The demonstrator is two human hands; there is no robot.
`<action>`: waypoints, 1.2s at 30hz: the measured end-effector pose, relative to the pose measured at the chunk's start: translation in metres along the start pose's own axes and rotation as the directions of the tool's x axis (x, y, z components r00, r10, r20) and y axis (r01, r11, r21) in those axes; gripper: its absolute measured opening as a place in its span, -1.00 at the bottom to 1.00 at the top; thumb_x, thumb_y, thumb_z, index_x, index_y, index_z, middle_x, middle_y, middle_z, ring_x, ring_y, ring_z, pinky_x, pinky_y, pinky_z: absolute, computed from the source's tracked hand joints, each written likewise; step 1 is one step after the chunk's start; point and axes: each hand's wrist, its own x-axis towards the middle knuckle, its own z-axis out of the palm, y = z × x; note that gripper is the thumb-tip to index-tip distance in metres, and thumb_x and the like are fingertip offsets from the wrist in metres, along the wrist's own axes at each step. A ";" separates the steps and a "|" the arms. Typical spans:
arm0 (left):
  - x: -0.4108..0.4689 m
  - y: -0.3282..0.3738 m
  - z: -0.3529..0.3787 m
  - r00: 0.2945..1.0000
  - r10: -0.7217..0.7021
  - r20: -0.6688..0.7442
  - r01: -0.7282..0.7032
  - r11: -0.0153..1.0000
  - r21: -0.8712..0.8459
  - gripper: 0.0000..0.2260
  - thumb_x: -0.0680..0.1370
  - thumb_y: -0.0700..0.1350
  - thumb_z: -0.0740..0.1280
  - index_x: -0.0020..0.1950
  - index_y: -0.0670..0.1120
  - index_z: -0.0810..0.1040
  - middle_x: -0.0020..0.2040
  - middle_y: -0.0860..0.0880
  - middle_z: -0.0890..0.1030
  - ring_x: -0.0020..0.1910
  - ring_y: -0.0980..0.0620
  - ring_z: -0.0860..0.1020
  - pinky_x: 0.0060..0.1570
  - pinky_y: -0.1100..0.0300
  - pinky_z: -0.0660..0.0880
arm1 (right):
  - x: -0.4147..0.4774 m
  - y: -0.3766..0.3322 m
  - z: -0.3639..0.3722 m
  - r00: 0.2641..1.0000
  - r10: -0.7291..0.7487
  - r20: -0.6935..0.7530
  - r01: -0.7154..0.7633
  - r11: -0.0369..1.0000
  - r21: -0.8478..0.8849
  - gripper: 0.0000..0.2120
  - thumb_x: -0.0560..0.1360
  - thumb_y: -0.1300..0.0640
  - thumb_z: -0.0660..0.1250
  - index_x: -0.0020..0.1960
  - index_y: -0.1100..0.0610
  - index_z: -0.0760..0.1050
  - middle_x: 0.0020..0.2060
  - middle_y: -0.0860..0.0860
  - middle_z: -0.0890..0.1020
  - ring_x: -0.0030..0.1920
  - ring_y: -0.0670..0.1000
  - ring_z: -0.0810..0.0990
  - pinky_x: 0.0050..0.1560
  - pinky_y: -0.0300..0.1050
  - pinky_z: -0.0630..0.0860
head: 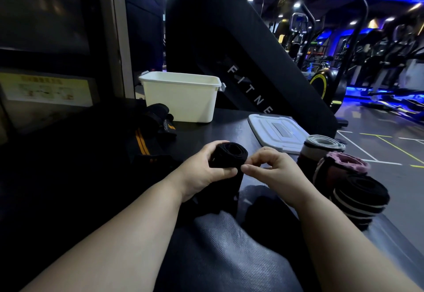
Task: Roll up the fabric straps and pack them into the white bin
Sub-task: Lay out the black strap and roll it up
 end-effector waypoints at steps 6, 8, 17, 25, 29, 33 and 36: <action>0.000 0.002 0.003 0.998 -0.066 -0.005 0.065 0.992 -0.109 -0.56 0.41 0.10 0.41 0.27 0.13 0.46 0.20 -0.06 0.60 0.21 -0.02 0.57 0.29 -0.01 0.48 | 0.002 0.003 0.005 0.996 0.067 -0.059 -0.062 0.993 0.097 -0.73 0.30 0.21 0.59 -0.13 0.03 0.54 -0.22 -0.10 0.59 -0.27 -0.19 0.52 -0.18 -0.36 0.45; 0.001 0.002 0.004 0.997 -0.080 0.025 0.083 0.986 -0.146 -0.60 0.51 0.02 0.40 0.31 0.10 0.40 0.23 -0.06 0.56 0.24 -0.03 0.55 0.30 0.00 0.46 | 0.004 0.005 0.005 0.996 0.089 -0.003 -0.087 0.980 0.178 -0.58 0.32 0.24 0.57 0.07 -0.04 0.51 0.02 -0.08 0.60 -0.05 -0.12 0.60 0.02 -0.20 0.56; 0.002 0.001 0.005 0.996 -0.086 0.028 0.090 0.983 -0.158 -0.80 0.64 -0.17 0.21 0.23 0.02 0.33 0.20 -0.13 0.52 0.18 0.00 0.55 0.25 0.09 0.48 | 0.004 0.008 0.009 0.981 0.123 0.149 -0.174 0.899 0.402 -0.49 0.45 0.42 0.39 0.28 0.00 0.45 0.16 0.05 0.63 0.09 -0.08 0.62 0.02 -0.22 0.56; 0.003 -0.003 0.004 0.995 -0.098 0.001 0.096 0.978 -0.186 -0.66 0.67 -0.16 0.14 0.45 0.01 0.37 0.36 -0.10 0.50 0.35 0.00 0.48 0.43 0.03 0.33 | 0.004 0.008 0.008 0.985 0.059 0.160 -0.112 0.931 0.348 -0.66 0.47 0.33 0.41 0.14 0.00 0.57 -0.14 -0.08 0.69 -0.15 -0.19 0.57 -0.09 -0.36 0.49; 0.005 0.000 0.006 0.989 -0.019 -0.148 0.011 0.998 -0.054 -0.73 0.67 -0.19 0.14 0.32 0.04 0.45 0.24 -0.02 0.51 0.15 0.16 0.51 0.25 0.28 0.43 | 0.006 0.010 0.008 0.981 0.030 0.189 -0.089 0.947 0.309 -0.70 0.36 0.15 0.48 0.08 -0.05 0.65 0.02 0.04 0.70 0.04 -0.05 0.61 0.20 -0.12 0.50; 0.004 0.006 0.007 0.988 -0.052 -0.144 0.035 0.993 -0.115 -0.81 0.67 -0.20 0.16 0.13 -0.06 0.56 0.00 -0.11 0.63 -0.04 0.00 0.55 -0.06 0.20 0.52 | 0.007 0.011 0.006 0.989 0.079 0.122 -0.097 0.983 0.156 -0.57 0.26 0.06 0.61 0.10 -0.01 0.59 0.01 0.01 0.70 0.08 -0.03 0.64 0.24 -0.06 0.51; 0.003 0.006 0.007 0.990 -0.086 -0.111 0.067 0.985 -0.157 -0.76 0.67 -0.17 0.14 0.18 -0.05 0.58 0.13 -0.17 0.65 0.13 -0.11 0.59 0.19 0.00 0.50 | 0.007 0.009 0.005 0.993 0.100 0.066 -0.104 0.993 0.063 -0.51 0.22 0.06 0.61 0.06 -0.02 0.47 -0.01 -0.02 0.65 0.02 -0.10 0.60 0.06 -0.33 0.48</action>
